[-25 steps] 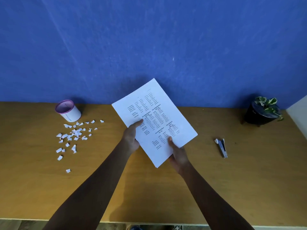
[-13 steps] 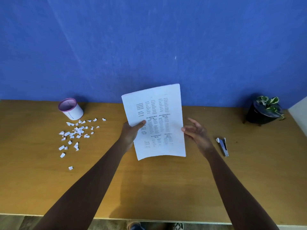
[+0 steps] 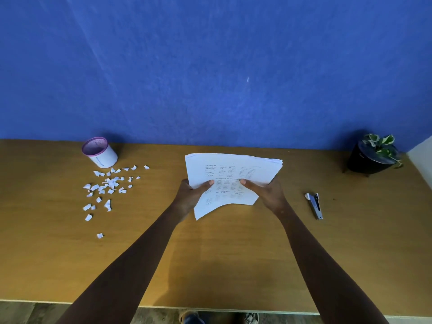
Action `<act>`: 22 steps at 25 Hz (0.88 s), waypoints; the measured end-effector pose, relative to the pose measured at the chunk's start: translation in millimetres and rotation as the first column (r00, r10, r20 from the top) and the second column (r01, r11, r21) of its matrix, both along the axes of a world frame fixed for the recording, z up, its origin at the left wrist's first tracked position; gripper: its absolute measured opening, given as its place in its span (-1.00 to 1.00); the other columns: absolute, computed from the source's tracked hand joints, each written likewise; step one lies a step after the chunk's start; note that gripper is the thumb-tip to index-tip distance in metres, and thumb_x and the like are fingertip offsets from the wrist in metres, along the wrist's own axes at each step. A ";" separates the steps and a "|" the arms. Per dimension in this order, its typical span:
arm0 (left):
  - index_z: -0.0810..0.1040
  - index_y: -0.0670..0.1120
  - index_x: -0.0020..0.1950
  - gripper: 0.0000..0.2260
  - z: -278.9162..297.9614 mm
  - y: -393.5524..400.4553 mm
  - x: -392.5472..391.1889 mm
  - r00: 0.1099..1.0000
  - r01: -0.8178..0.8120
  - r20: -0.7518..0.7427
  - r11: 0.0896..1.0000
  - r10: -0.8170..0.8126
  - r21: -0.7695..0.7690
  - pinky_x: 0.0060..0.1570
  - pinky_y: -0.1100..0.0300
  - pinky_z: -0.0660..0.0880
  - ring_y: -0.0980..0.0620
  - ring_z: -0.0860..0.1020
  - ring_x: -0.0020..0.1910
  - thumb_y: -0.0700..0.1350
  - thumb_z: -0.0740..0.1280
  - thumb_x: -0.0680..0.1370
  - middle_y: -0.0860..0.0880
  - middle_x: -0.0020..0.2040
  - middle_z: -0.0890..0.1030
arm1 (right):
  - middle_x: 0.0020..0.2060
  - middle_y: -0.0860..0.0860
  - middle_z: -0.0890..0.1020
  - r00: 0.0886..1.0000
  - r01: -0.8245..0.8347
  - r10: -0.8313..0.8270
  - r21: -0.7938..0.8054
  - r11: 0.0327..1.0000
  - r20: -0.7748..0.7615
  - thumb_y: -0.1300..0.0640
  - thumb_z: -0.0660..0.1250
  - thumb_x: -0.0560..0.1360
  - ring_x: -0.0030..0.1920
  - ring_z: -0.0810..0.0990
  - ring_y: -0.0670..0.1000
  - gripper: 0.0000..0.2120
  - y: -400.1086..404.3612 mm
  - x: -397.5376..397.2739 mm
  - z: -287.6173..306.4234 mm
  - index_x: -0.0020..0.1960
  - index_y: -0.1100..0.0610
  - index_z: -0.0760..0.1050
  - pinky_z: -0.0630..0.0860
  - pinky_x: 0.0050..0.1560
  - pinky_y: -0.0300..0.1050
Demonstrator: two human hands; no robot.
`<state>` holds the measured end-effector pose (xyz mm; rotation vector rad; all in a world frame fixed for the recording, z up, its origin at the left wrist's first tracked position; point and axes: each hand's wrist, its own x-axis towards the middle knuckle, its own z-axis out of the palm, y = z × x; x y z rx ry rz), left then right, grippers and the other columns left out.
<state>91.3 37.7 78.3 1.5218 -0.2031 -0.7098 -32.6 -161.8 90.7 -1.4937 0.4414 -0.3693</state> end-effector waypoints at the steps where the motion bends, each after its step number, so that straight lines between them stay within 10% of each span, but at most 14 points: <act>1: 0.65 0.00 0.15 -0.78 -0.1 0.5 -0.1 1.000 0.000 0.003 1.000 0.000 -0.006 0.13 0.05 0.59 0.03 0.67 0.10 -0.15 0.47 0.52 0.03 0.15 0.70 | 0.04 -0.09 0.72 1.000 0.000 0.000 0.003 1.000 -0.003 0.29 0.52 0.41 0.07 0.69 -0.07 -0.66 1.5 0.4 1.1 0.15 0.07 0.60 0.61 -0.04 -0.24; 22: 0.59 0.08 0.13 -0.68 -9.1 -1.9 -2.1 0.999 0.029 0.015 0.999 -0.030 0.040 0.09 -0.04 0.60 -0.05 0.65 0.08 -0.19 0.53 0.45 0.03 0.11 0.69 | 0.09 -0.02 0.71 0.997 -0.025 0.026 0.011 1.000 -0.072 0.26 0.57 0.35 0.04 0.70 -0.01 -0.62 3.5 -5.0 -12.9 0.09 -0.02 0.61 0.65 0.01 -0.02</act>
